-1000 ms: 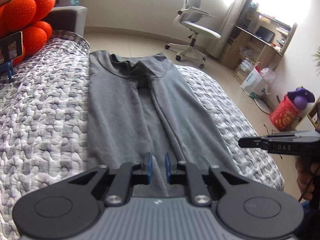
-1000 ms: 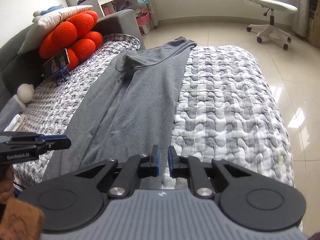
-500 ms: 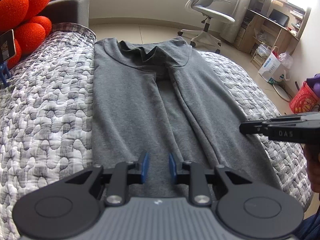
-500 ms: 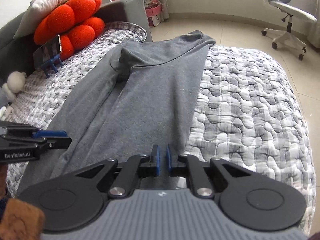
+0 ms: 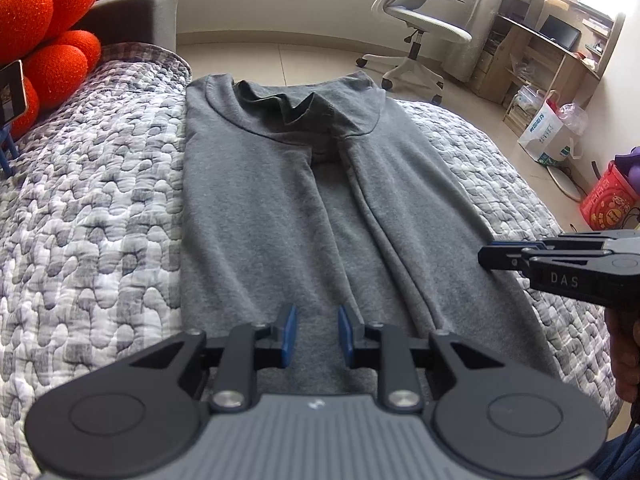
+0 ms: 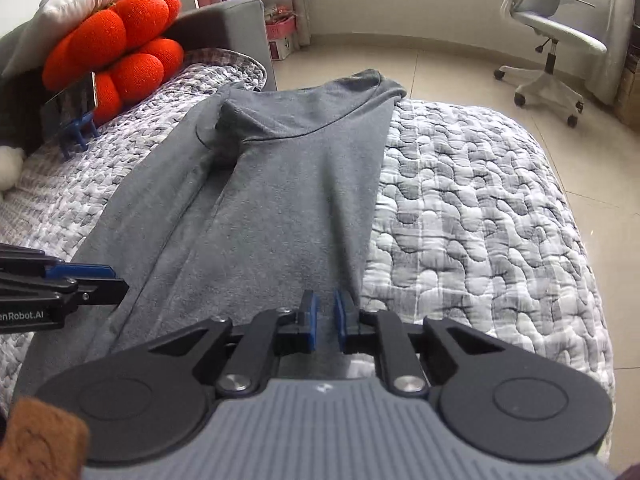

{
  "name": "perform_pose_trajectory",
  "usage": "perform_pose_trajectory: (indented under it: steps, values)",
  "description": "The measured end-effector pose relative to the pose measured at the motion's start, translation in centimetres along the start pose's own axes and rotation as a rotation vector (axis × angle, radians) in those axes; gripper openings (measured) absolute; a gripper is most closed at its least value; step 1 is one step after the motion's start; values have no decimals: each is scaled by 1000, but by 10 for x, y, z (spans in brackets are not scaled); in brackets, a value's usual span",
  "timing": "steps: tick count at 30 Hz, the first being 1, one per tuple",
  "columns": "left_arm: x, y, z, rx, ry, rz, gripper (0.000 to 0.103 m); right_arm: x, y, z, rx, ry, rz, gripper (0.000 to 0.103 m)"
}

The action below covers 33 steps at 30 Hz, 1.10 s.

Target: Fold clothes

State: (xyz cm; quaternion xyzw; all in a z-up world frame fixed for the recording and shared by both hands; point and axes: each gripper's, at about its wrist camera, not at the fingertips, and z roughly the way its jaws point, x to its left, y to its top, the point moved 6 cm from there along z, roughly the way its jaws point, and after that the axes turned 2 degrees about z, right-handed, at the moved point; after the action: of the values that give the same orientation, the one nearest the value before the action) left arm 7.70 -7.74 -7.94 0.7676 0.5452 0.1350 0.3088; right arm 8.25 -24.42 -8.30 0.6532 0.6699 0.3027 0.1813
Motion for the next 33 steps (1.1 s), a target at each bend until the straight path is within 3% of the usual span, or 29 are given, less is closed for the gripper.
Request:
perform_pose_trajectory:
  steps: [4,6,10,21,27,33]
  values:
    - [0,-2,-2,4,-2,2,23,15,-5,-2,25,67,-6,18]
    - [-2,-3,-4,6,2,7,24,30,-12,-5,25,72,-75,19]
    - [-8,-7,-6,7,-1,21,27,54,-25,-9,19,81,-153,34]
    - [-32,-28,-16,12,3,95,38,83,-50,-26,54,107,-271,34]
    - [-38,-38,-25,6,18,104,38,94,-64,-35,69,135,-306,34]
    - [-40,-51,-36,15,-24,83,39,99,-76,-45,84,156,-333,34]
